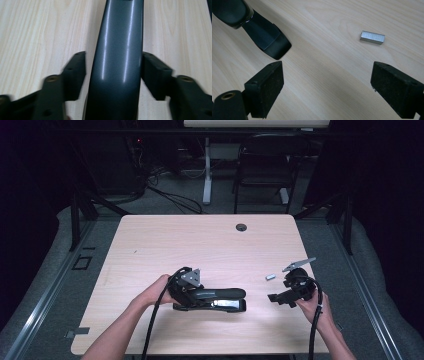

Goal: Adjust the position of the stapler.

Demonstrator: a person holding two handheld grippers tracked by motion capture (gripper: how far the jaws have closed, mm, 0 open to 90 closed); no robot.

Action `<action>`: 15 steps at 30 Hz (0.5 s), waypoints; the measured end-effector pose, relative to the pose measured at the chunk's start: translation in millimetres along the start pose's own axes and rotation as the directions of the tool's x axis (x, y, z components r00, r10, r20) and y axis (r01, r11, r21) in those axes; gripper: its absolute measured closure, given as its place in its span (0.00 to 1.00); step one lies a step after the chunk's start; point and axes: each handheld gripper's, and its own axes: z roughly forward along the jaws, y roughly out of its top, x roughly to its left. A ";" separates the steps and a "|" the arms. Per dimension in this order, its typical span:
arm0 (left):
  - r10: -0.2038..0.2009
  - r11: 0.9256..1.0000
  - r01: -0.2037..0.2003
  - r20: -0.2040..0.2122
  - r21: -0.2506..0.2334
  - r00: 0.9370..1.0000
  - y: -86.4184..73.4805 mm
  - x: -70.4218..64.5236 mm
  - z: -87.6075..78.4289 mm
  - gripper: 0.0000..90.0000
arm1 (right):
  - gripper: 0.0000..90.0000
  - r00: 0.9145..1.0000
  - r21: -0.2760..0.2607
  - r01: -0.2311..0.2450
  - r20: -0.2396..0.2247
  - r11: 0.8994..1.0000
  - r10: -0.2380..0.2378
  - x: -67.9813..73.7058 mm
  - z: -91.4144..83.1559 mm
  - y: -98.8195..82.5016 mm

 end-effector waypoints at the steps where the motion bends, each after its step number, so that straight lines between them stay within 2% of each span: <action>1: -0.016 1.000 0.016 -0.003 -0.016 1.000 -0.3 -0.5 -2.5 0.34 | 0.12 1.000 0.001 0.004 0.004 1.000 -0.004 0.0 -0.6 0.1; 4: -0.057 0.996 0.055 -0.022 -0.065 0.998 -1.6 -3.1 -8.3 0.22 | 0.14 1.000 -0.013 -0.001 0.011 1.000 0.001 0.3 -1.3 -0.9; 8: -0.118 0.987 0.111 -0.054 -0.117 0.992 -1.3 -8.4 -20.8 0.16 | 0.14 1.000 -0.012 -0.004 0.020 1.000 0.004 0.3 -1.4 -2.0; 9: -0.128 0.985 0.119 -0.066 -0.124 0.990 -0.9 -9.6 -22.7 0.12 | 0.14 1.000 -0.010 -0.003 0.027 1.000 0.003 1.1 -1.7 -2.1; 11: -0.161 0.978 0.146 -0.097 -0.150 0.982 1.3 -12.6 -27.1 0.09 | 0.14 1.000 -0.008 0.001 0.030 1.000 -0.001 1.3 -2.0 -2.1; 13: -0.189 0.973 0.171 -0.110 -0.158 0.976 3.2 -14.2 -29.1 0.02 | 0.14 1.000 -0.007 0.007 0.030 1.000 -0.007 1.8 -1.9 -1.8; 15: -0.215 0.968 0.193 -0.137 -0.159 0.967 4.8 -17.5 -31.4 0.00 | 0.13 0.999 -0.010 -0.004 0.032 1.000 0.004 2.8 -0.6 -1.8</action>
